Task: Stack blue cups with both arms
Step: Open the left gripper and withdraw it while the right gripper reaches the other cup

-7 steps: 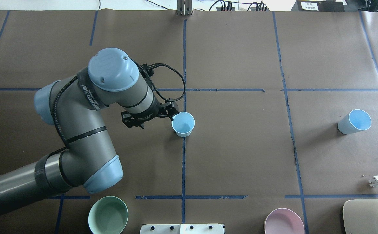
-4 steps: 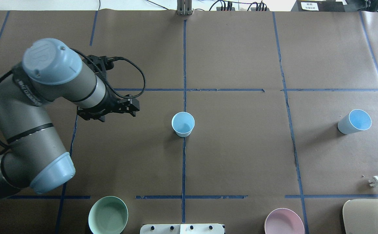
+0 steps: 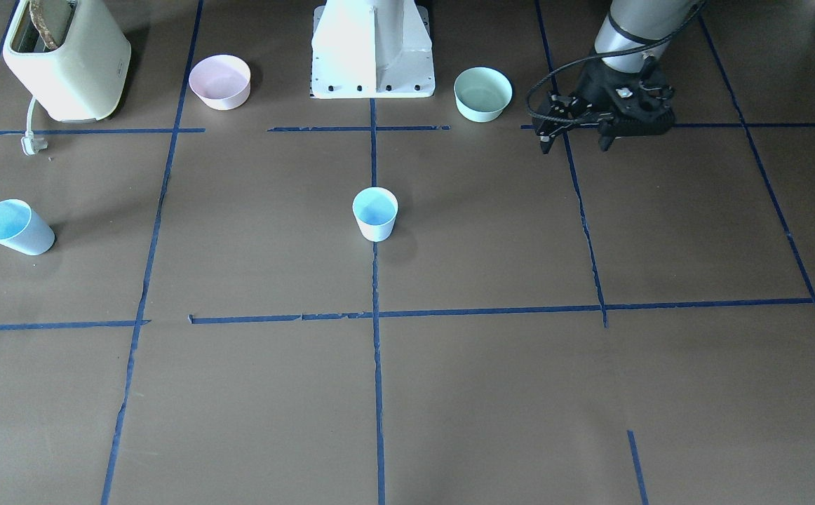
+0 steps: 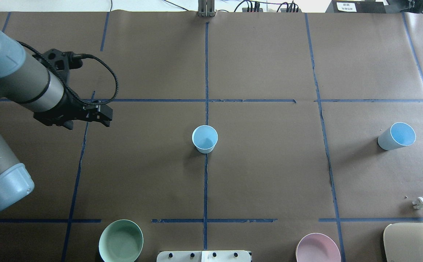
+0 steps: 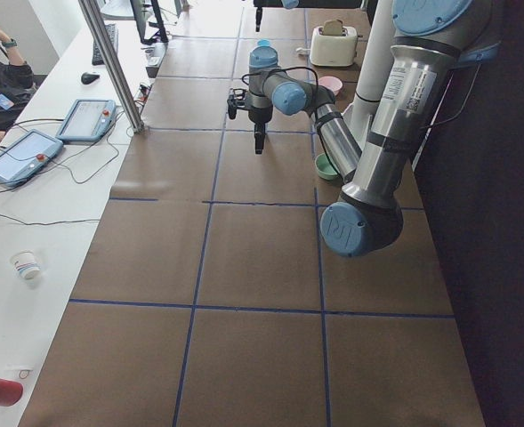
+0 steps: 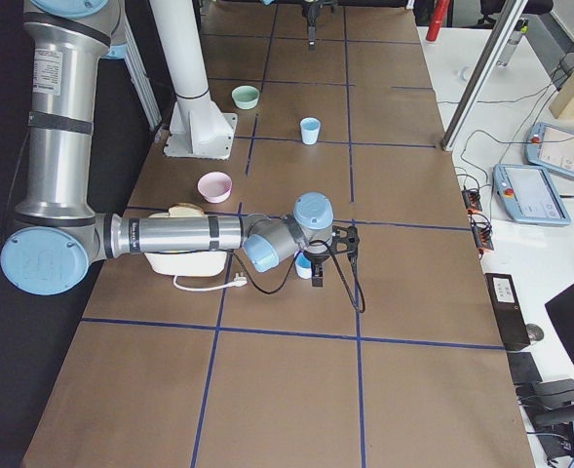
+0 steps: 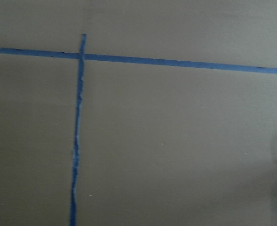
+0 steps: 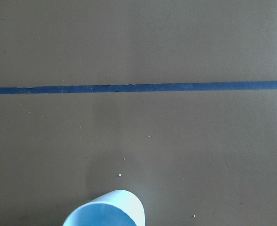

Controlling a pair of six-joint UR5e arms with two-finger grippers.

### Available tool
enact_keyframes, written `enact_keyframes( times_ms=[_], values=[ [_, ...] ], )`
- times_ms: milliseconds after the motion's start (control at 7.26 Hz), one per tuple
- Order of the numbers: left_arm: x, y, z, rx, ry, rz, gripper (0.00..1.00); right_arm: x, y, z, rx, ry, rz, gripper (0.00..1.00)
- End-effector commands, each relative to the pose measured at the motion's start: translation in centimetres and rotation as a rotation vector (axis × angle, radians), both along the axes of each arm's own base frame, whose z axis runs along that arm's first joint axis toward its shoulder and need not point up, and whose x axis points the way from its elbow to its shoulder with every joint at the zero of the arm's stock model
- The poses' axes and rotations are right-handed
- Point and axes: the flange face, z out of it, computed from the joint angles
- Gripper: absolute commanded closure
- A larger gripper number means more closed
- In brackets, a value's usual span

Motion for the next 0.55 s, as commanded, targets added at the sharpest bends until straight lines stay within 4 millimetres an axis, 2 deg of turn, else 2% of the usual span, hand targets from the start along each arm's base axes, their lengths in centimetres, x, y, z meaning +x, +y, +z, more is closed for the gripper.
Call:
enact_keyframes(
  times_ms=[0,138,413],
  values=[
    [-2.8,0.7,1.3,0.006,-0.032,0.006,0.00,-3.1,0.9,2.0,-0.012,0.055,-0.038,0.00],
    [-3.1,1.0,1.9,-0.002,-0.039,0.005,0.00,-4.4,1.2,2.5,-0.013,0.071,-0.059,0.00],
    [-4.0,2.0,3.0,-0.009,-0.052,0.014,0.00,-5.3,1.5,2.6,-0.016,0.071,-0.080,0.00]
  ],
)
